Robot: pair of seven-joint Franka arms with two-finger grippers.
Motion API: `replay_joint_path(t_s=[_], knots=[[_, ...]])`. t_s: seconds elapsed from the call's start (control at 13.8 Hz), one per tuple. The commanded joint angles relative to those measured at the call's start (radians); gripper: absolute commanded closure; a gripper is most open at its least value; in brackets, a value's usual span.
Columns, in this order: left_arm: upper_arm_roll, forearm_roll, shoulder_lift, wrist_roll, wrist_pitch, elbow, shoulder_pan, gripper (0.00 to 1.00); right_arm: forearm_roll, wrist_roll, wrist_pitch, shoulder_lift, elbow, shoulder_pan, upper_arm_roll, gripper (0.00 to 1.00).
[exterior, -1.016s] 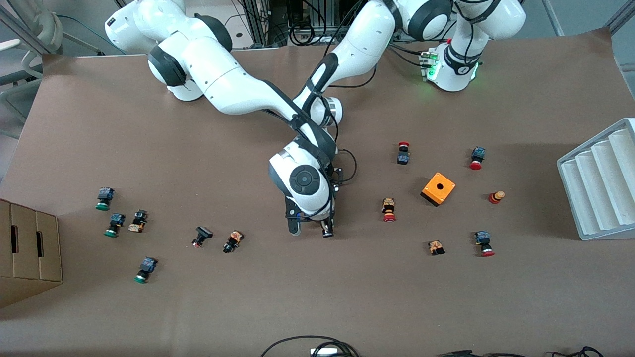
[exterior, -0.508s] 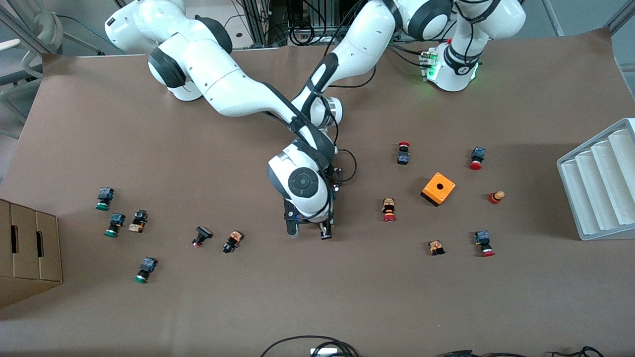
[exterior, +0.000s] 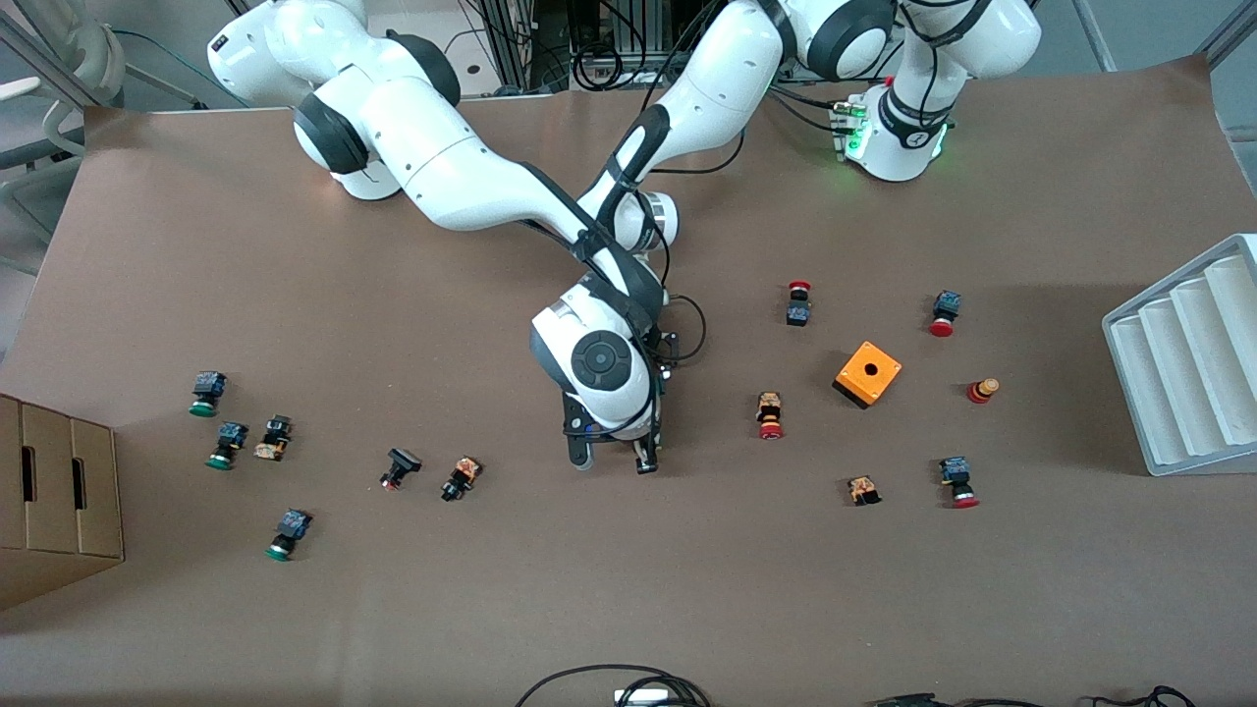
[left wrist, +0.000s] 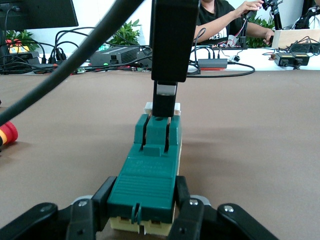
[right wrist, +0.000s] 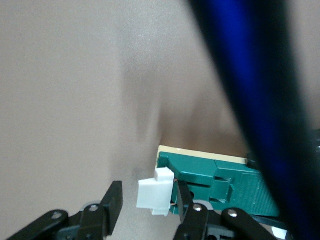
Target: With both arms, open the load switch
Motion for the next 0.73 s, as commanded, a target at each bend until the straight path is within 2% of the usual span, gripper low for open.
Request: replay_joint_path(t_s=[0.0, 0.07, 0.29, 0.44, 0.65], knots=[[-0.005, 0.012, -0.016, 0.007, 0.003, 0.000, 0.002, 0.47, -0.009, 0.032, -0.030, 0.045, 0.065, 0.008, -0.012, 0.52], [-0.005, 0.012, -0.016, 0.007, 0.003, 0.000, 0.002, 0.47, -0.009, 0.032, -0.030, 0.045, 0.065, 0.008, -0.012, 0.59], [-0.005, 0.010, -0.015, 0.007, 0.003, 0.007, 0.000, 0.47, -0.009, 0.032, -0.032, 0.045, 0.065, 0.009, -0.012, 0.62], [-0.005, 0.009, -0.015, 0.006, 0.003, 0.009, 0.000, 0.47, -0.009, 0.032, -0.034, 0.043, 0.065, 0.009, -0.012, 0.70], [-0.003, -0.002, -0.015, 0.004, 0.004, 0.018, -0.001, 0.47, -0.009, 0.032, -0.032, 0.043, 0.065, 0.009, -0.012, 0.71]])
